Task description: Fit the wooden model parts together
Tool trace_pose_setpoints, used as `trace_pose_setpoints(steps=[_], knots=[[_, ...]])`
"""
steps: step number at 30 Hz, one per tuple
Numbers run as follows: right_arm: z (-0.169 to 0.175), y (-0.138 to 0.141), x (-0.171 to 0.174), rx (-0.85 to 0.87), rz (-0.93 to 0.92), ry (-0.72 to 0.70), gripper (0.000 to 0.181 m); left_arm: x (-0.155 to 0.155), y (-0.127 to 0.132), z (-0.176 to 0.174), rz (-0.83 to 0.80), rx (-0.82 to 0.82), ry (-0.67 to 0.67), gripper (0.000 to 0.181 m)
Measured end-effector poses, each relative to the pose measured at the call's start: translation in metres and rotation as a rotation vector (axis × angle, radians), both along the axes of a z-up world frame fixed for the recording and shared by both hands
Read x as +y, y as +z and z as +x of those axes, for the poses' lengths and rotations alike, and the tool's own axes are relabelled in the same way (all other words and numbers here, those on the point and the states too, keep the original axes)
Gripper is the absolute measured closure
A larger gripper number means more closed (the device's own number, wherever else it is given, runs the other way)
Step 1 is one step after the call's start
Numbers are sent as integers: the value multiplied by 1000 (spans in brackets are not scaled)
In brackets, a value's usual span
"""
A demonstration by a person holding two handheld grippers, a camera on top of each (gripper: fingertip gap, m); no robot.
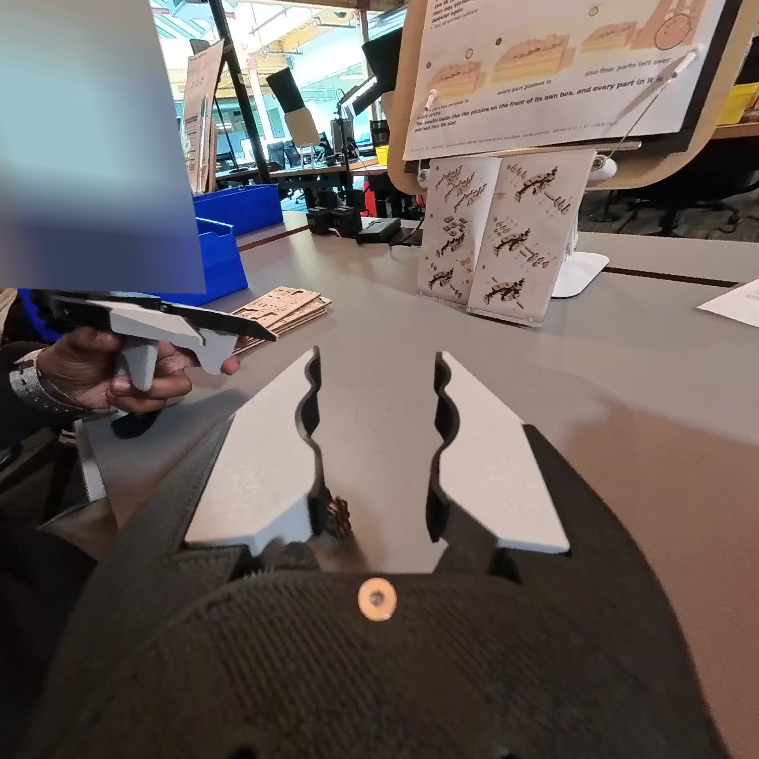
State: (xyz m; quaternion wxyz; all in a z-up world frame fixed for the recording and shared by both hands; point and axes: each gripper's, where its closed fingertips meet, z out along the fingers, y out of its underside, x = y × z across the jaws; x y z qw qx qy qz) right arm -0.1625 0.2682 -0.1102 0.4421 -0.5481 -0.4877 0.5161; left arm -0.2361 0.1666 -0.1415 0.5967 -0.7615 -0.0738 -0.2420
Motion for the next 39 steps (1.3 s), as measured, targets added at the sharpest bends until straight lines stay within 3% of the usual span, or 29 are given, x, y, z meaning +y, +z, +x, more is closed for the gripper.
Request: trace_pose_setpoints(steps=[21, 39], knots=[[-34, 10, -14, 43, 25, 55, 134, -34, -4, -32, -17, 44, 193, 98], [-41, 13, -4, 55, 35, 31, 142, -44, -7, -40, -37, -1, 227, 98]])
